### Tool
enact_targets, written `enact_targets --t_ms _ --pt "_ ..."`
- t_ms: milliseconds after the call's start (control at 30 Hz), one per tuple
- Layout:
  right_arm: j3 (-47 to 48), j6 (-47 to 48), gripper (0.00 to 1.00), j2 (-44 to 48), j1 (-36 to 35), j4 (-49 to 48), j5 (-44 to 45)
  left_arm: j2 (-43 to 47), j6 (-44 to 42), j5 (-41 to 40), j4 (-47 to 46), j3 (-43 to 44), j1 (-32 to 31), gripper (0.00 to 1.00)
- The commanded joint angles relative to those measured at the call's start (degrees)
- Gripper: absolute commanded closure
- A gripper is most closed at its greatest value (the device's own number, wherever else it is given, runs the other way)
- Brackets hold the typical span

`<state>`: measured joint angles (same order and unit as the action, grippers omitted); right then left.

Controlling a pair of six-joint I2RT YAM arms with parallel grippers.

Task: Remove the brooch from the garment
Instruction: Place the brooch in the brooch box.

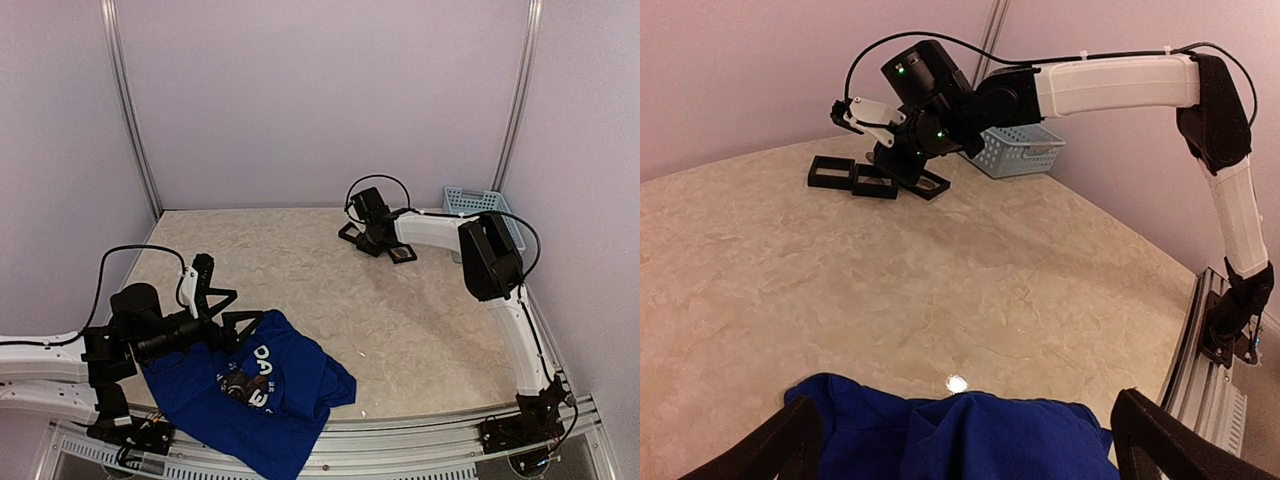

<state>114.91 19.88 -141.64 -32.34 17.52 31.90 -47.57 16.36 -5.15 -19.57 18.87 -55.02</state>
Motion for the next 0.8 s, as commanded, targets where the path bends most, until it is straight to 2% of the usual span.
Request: enact_targets --t_ms 0,267,567,767 --pt "-2.42 -0.83 1.0 3.34 -0.24 0.57 -0.65 -0.67 -0.45 0.42 1.12 1.08 0.38 0.01" --pt "-2.21 0.25 1.0 4.26 -1.05 0.35 0.79 -1.12 -0.45 0.57 1.12 1.17 0.37 0.01" --pt "-3.07 0.25 1.0 4.79 -1.32 0.76 -3.32 -1.12 -0.23 1.02 1.12 1.25 0.36 0.01" --pt "-1.96 0.49 1.0 4.18 -1.32 0.67 -1.96 -1.27 -0.12 1.34 1.12 1.25 0.32 0.01"
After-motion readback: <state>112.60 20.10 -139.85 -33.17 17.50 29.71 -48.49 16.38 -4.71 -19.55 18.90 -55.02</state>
